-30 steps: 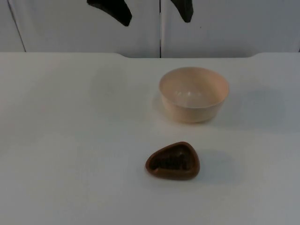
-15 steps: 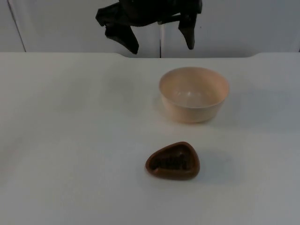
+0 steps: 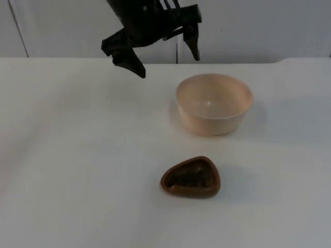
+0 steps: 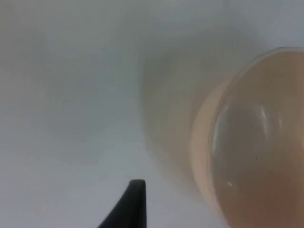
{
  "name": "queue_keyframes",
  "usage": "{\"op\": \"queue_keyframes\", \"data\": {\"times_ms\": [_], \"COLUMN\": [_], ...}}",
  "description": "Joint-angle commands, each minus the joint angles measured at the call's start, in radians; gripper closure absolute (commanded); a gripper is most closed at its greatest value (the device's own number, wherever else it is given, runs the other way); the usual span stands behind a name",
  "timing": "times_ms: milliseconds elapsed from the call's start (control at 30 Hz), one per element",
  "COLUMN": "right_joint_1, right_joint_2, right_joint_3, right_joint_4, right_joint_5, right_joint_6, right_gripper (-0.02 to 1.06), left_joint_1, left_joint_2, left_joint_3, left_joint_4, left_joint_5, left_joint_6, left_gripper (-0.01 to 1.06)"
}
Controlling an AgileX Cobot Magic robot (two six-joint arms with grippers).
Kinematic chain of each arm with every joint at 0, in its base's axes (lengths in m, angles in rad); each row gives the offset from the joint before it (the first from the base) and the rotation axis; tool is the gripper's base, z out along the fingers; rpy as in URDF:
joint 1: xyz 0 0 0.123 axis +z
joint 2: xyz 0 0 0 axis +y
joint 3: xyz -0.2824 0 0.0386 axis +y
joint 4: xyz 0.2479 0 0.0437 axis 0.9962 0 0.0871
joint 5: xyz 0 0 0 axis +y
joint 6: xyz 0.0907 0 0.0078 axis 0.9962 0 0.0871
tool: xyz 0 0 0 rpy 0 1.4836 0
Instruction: Pick up the bowl with the left hand and pour the coffee beans from the cup into the bowl with the right hand.
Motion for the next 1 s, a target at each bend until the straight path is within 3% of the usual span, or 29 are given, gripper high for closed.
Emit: {"op": "queue_keyframes", "data": {"times_ms": [0,100,967], "right_joint_1": [-0.006,-0.006,-0.006], "right_joint_2": [-0.004,-0.004,-0.004], "right_joint_3": [0.002,0.002,0.002], "right_joint_4": [0.0,0.0,0.0], "right_joint_5": [-0.003,-0.003,-0.003], "right_joint_6": [-0.008,-0.008,-0.008], "right_gripper": [-0.01,-0.01,-0.01], "left_joint_1": [0.005,0.001,-0.024], "left_joint_2": [0.012,0.024,0.136], "left_joint_3": [-0.006,-0.006,-0.006], "left_joint_4": [-0.027,0.033,0.034], "left_joint_5": [-0.004,-0.027,-0.102], "left_joint_6": [0.027,0.027,0.093], "left_gripper": [0.06,0.06,0.09]}}
